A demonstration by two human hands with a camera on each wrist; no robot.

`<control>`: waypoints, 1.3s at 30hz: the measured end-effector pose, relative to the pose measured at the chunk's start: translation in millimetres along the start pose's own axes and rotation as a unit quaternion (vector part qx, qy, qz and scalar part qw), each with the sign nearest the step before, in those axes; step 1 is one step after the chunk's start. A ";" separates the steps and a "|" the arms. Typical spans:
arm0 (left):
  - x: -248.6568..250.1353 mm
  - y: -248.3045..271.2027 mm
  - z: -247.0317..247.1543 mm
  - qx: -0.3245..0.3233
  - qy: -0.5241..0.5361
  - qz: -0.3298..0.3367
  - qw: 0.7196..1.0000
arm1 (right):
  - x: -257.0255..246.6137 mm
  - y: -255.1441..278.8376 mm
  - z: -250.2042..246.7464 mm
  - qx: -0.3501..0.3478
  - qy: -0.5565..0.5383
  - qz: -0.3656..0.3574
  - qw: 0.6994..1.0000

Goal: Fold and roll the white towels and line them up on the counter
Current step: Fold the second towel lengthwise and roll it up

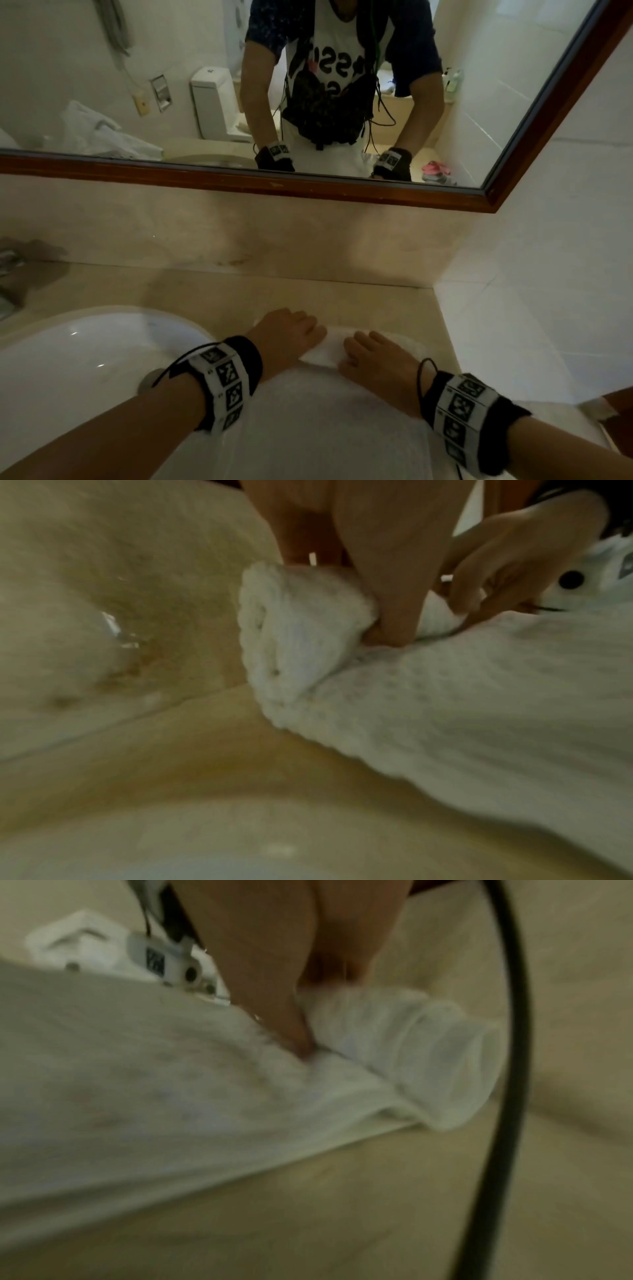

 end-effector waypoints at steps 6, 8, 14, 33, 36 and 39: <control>-7.0 17.8 11.8 -0.018 0.263 -0.109 0.958 | 21.4 9.3 -3.7 -0.001 -0.205 0.134 0.970; -16.4 12.0 6.8 -0.016 0.296 -0.125 0.947 | 31.2 0.1 0.2 -0.065 -0.181 0.152 0.970; -16.8 5.4 7.9 -0.084 0.056 -0.128 0.987 | 18.0 -15.0 -17.1 -0.045 -0.104 0.127 0.985; 11.5 34.3 15.8 -0.152 0.125 -0.146 0.970 | -19.7 8.6 -18.8 0.034 -0.065 0.120 0.990; 32.5 48.9 10.5 -0.028 0.017 -0.092 0.995 | -20.8 17.9 -6.6 0.040 -0.140 0.114 0.983; 48.9 57.3 27.0 0.048 -0.060 -0.030 0.997 | -13.1 25.4 4.2 -0.096 -0.275 0.148 0.945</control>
Point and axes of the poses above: each hand's wrist, its own y-axis away from the middle knuckle, its own z-axis out of the palm, x = y × z, the point moved 7 cm from there along -y, towards the middle knuckle, and after that the axes turned 3 degrees about y, right-handed, at the moved point
